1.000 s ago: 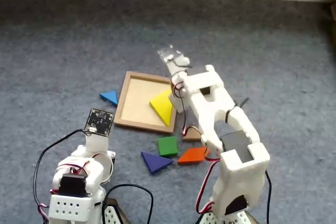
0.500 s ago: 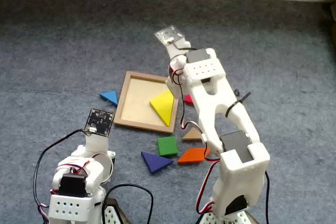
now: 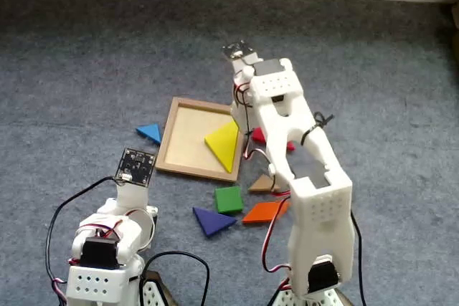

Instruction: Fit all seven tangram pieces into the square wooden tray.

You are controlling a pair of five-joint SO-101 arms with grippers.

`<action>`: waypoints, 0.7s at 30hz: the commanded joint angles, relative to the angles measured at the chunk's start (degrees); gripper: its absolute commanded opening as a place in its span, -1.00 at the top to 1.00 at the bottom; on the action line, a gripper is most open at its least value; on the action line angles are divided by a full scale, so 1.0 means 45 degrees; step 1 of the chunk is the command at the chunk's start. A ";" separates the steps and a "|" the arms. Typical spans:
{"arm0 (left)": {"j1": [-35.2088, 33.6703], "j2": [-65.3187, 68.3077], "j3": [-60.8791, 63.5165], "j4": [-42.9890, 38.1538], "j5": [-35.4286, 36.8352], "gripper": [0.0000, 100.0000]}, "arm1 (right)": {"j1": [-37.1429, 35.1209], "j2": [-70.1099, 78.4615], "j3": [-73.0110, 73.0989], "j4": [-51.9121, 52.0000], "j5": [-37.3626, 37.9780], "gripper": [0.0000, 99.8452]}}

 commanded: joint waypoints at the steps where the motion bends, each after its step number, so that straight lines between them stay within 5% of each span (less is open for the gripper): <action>1: -0.0127 -0.0596 0.0244 0.0059 -0.0059 0.99 | 0.0107 0.0537 -0.1397 0.0264 -0.0117 0.33; 21: -0.0127 -0.0596 0.0244 0.0059 -0.0059 0.99 | 0.0166 0.1534 -0.2471 0.1651 -0.0078 0.33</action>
